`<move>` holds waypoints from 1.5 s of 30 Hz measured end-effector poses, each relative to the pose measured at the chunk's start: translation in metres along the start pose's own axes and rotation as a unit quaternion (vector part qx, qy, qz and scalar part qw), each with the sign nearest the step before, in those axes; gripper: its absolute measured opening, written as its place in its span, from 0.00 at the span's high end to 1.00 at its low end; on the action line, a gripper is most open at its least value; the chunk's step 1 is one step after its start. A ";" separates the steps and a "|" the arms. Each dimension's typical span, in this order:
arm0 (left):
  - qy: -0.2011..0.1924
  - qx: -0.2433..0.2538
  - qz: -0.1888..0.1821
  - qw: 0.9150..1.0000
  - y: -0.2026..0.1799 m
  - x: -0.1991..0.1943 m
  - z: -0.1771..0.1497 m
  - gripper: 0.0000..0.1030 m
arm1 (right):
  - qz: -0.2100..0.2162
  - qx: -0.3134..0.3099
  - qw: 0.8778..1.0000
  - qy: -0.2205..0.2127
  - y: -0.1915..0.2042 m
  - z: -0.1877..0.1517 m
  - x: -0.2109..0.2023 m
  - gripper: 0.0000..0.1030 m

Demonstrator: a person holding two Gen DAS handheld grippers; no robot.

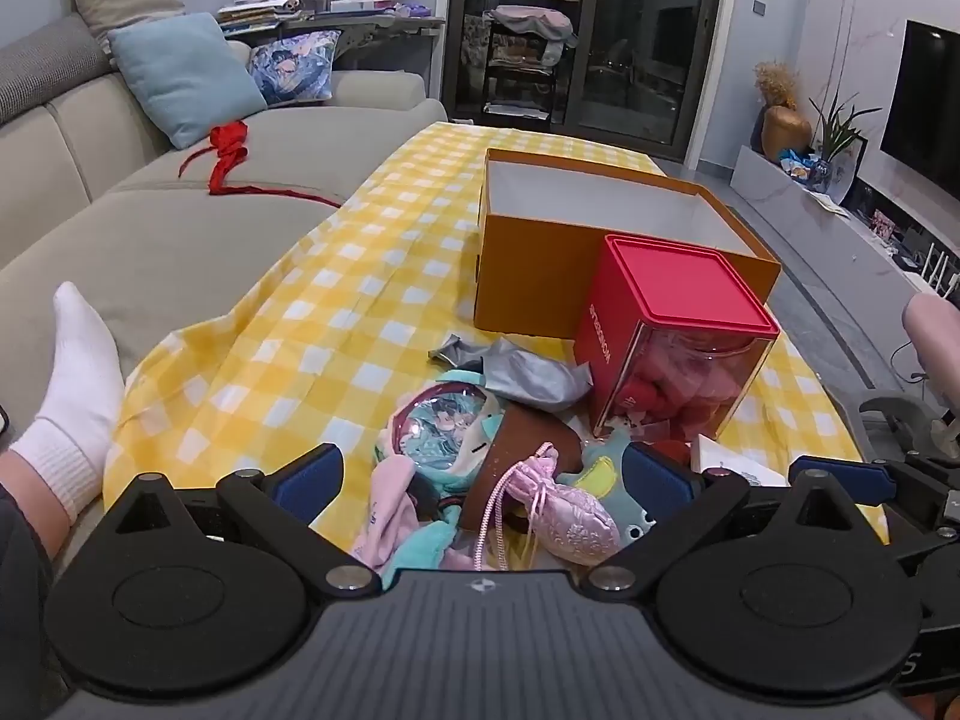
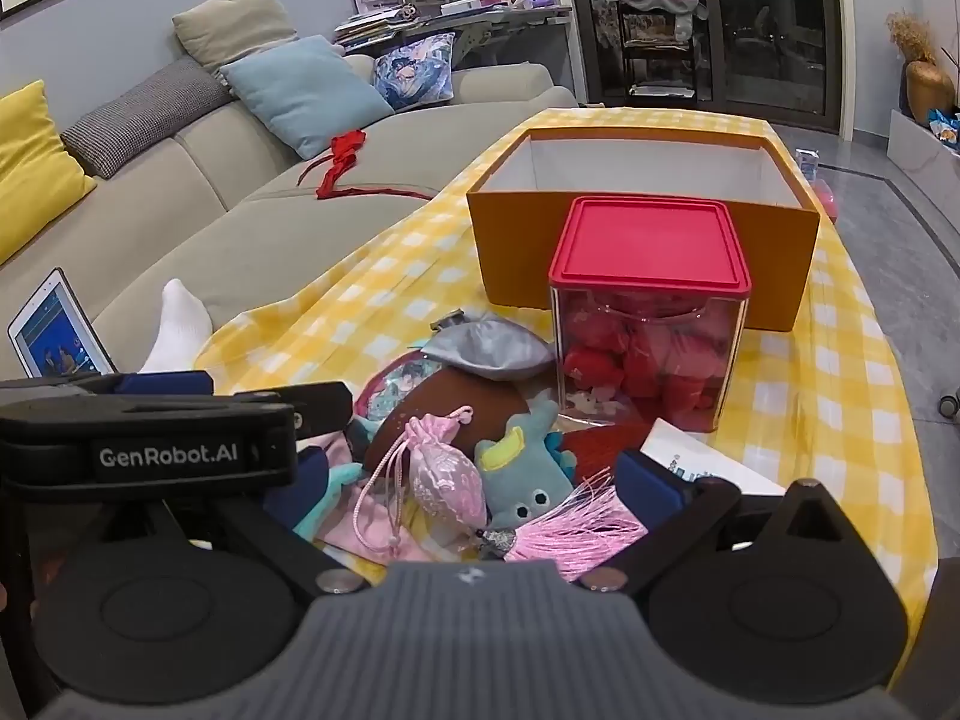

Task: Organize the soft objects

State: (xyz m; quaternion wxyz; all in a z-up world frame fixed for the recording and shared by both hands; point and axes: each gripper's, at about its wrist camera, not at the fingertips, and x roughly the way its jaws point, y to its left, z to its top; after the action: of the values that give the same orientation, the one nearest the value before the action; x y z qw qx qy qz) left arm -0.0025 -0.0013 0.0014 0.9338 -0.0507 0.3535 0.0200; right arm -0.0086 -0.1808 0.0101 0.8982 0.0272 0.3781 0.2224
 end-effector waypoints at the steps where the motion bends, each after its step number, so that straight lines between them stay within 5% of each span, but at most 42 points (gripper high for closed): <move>1: 0.001 0.000 -0.001 1.000 0.000 0.000 -0.001 0.00 | 0.000 0.000 1.000 0.001 0.000 0.000 0.000 0.03; 45: 0.010 -0.004 -0.008 1.000 0.002 0.006 -0.002 0.00 | 0.004 -0.001 1.000 0.004 0.000 0.001 0.002 0.03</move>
State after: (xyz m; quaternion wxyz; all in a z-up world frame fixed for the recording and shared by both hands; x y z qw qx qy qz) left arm 0.0002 0.0005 -0.0041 0.9303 -0.0572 0.3621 0.0137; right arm -0.0072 -0.1800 0.0096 0.8958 0.0268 0.3817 0.2259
